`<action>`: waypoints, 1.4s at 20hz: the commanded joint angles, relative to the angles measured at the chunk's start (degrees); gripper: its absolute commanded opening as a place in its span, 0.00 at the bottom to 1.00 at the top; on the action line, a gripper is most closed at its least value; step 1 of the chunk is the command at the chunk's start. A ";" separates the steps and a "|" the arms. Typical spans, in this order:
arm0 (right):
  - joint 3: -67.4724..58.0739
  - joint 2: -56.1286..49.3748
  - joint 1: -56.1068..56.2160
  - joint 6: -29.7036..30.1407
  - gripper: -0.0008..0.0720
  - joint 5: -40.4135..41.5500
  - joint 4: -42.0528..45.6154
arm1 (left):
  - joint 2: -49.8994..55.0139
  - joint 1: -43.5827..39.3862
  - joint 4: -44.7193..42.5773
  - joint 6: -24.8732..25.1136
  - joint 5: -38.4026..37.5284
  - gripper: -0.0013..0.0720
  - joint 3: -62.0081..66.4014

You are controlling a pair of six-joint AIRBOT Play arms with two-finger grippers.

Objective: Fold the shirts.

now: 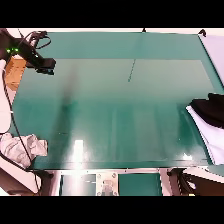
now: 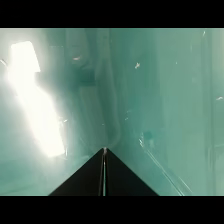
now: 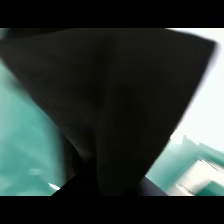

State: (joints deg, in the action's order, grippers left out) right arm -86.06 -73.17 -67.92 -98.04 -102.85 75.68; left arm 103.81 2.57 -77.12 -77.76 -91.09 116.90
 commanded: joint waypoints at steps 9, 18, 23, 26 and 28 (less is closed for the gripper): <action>18.34 -0.83 0.46 -6.51 0.75 9.49 13.70 | -0.02 0.02 2.38 0.02 -0.87 0.06 -0.02; 18.38 6.78 31.21 6.73 0.04 25.44 -10.10 | -13.73 -0.02 5.57 -2.84 1.44 0.06 -20.15; 45.18 22.58 51.91 8.09 0.04 34.69 -10.29 | -35.80 -0.02 5.55 -3.54 8.15 0.06 -50.69; 53.40 27.26 58.53 8.13 0.04 38.69 -12.35 | -45.64 -0.02 4.98 -4.48 10.73 0.06 -61.59; 53.66 27.36 60.04 8.13 0.04 38.03 -12.55 | -47.74 -0.02 3.76 -4.76 10.47 0.06 -63.41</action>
State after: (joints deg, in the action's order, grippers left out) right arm -37.23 -48.58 -12.84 -90.26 -67.31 64.58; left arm 62.08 2.57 -72.10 -81.84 -82.26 60.42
